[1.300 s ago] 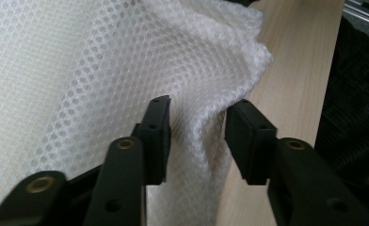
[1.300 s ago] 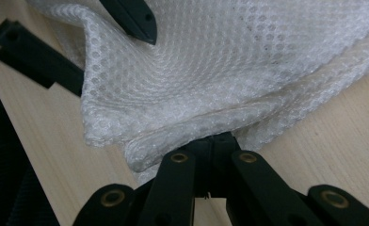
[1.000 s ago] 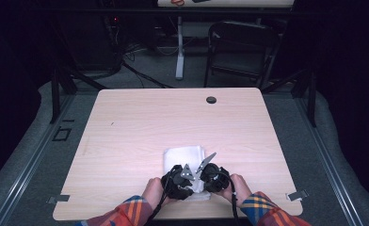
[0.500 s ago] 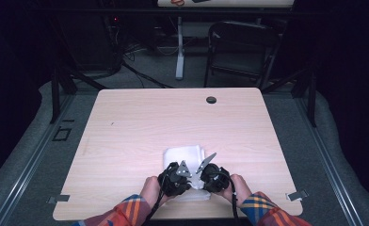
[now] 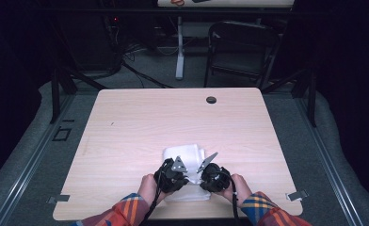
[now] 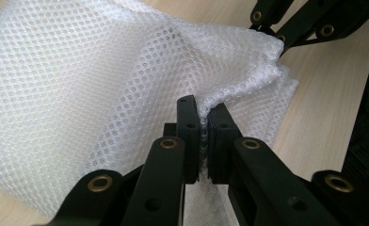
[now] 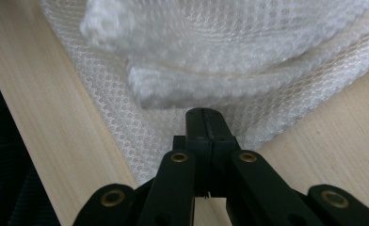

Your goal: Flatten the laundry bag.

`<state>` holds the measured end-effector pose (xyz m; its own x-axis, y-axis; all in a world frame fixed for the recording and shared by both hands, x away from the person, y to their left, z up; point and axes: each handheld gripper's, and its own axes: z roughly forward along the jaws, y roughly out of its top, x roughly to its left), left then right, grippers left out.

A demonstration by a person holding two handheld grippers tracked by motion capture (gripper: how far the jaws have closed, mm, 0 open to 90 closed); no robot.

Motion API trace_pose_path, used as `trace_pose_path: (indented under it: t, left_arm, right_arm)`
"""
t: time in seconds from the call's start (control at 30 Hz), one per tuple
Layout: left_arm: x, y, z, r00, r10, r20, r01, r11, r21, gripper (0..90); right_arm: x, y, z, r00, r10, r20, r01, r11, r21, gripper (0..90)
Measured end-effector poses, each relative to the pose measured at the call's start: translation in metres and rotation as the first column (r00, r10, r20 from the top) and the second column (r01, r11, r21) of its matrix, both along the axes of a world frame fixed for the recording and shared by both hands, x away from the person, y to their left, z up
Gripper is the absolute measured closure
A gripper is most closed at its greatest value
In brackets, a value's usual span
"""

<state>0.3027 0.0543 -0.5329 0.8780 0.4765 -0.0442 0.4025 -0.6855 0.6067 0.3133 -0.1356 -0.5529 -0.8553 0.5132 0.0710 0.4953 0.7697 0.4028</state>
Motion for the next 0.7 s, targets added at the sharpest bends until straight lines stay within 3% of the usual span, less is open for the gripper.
trace_pose_path:
  t: [0.07, 0.23, 0.4, 0.7]
  left_arm:
    - [0.0, 0.002, 0.002, 0.9999, 0.009, 0.004, -0.009, 0.9999, 0.006, 86.3]
    - [0.0, 0.005, 0.006, 0.9999, 0.012, 0.01, -0.012, 0.9999, -0.006, 86.4]
    - [0.001, 0.011, 0.009, 0.9994, 0.031, 0.017, -0.03, 0.9994, -0.015, 86.3]
    - [-0.002, 0.023, 0.019, 0.9977, 0.055, 0.038, -0.053, 0.9974, -0.048, 86.0]
  right_arm:
    - [-0.002, 0.001, -0.002, 0.9998, -0.02, -0.003, 0.02, 0.999, 0.026, 90.0]
    - [-0.004, 0.003, -0.001, 0.9998, -0.012, 0.017, 0.012, 1.0, 0.011, 90.0]
    - [-0.004, 0.002, 0.0, 1.0, 0.001, 0.009, -0.001, 1.0, -0.013, 90.0]
    - [-0.004, 0.001, 0.0, 0.9997, 0.005, 0.023, -0.005, 1.0, -0.014, 90.0]
